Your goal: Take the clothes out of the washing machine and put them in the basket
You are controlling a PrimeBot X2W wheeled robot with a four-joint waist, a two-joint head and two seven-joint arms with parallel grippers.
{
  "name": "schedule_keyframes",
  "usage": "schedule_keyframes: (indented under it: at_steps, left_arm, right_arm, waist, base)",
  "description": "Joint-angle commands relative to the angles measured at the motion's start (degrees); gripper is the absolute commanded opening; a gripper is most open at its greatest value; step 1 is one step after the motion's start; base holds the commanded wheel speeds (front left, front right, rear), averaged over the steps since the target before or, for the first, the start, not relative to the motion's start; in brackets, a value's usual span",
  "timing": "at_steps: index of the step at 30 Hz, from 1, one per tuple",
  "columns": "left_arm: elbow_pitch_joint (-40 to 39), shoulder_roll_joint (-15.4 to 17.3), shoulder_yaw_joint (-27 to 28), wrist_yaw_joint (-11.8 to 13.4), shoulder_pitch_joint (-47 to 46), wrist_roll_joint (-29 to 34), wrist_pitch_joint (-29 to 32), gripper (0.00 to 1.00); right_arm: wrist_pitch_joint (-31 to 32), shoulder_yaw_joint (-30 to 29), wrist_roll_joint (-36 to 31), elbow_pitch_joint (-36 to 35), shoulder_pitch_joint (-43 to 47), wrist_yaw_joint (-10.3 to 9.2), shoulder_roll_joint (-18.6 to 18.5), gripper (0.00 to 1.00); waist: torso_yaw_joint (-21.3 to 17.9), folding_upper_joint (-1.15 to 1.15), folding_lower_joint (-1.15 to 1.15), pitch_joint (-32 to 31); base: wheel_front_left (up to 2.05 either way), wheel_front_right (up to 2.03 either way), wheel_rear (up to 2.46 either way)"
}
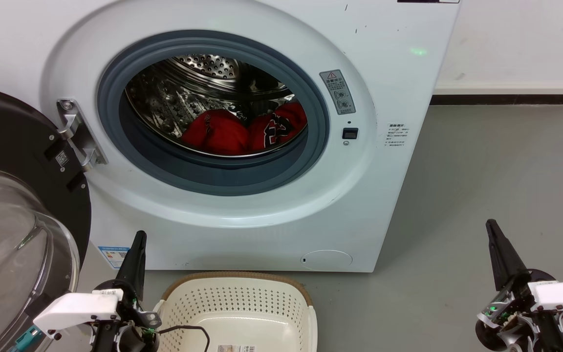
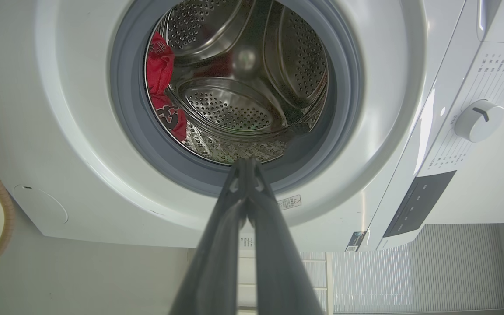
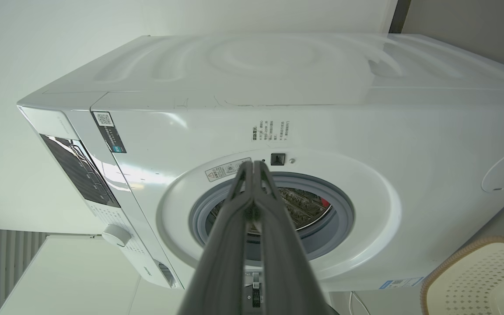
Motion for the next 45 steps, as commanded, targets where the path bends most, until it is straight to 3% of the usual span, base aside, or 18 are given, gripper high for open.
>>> schedule_keyframes:
  at_steps: [1,23,24,26,27,28,34,45]
  left_arm:
    - [-0.03,-0.08,0.15,-0.15,-0.37,-0.15,0.11,0.0]
    - [-0.03,-0.08,0.14,-0.15,-0.37,-0.15,0.11,0.0]
    - [-0.01,0.0,0.0,0.0,0.0,0.0,-0.02,1.0]
    - [0.68,-0.04,-0.15,0.01,0.45,0.02,-0.11,1.0]
    - [1.23,-0.09,-0.24,0.01,1.0,0.02,-0.1,0.0]
    - [1.2,-0.1,-0.42,0.01,1.19,0.1,-0.33,1.0]
    - [-0.05,-0.09,-0.52,0.08,1.52,3.23,-2.12,1.0]
    - [-4.5,-0.07,-1.88,3.04,1.94,16.37,-5.08,1.0]
  right_arm:
    - [0.12,-0.07,-0.34,0.09,-0.74,-0.02,0.22,0.0]
    - [0.1,-0.05,-0.32,0.09,-0.74,-0.02,0.22,0.0]
    - [-0.02,0.0,-0.01,-0.01,0.0,0.0,0.0,1.0]
    - [-0.08,0.09,0.01,0.71,0.47,0.0,0.02,1.0]
    - [-0.07,0.12,0.01,1.23,0.96,-0.01,0.03,0.0]
    - [-0.29,0.18,-0.06,1.26,1.19,0.0,0.05,1.0]
    - [-2.08,0.02,-2.16,0.57,1.85,0.0,0.05,1.0]
    - [-5.06,-0.28,-17.37,-4.19,3.01,0.0,0.06,1.0]
  waist:
    - [0.0,0.0,0.0,0.0]
    - [0.0,0.0,0.0,0.0]
    - [0.0,0.0,0.0,0.0]
    - [0.0,0.0,0.0,0.0]
    - [0.0,0.0,0.0,0.0]
    - [0.0,0.0,0.0,0.01]
    - [0.0,0.0,0.0,0.06]
    - [-0.01,0.0,0.0,0.31]
  base:
    - [0.0,0.0,0.0]
    - [0.0,0.0,0.0]
    - [0.0,0.0,0.0]
    - [0.0,0.0,0.0]
    - [0.0,0.0,0.0]
    - [0.0,0.0,0.0]
    - [0.0,0.0,0.0]
    - [0.0,0.0,0.0]
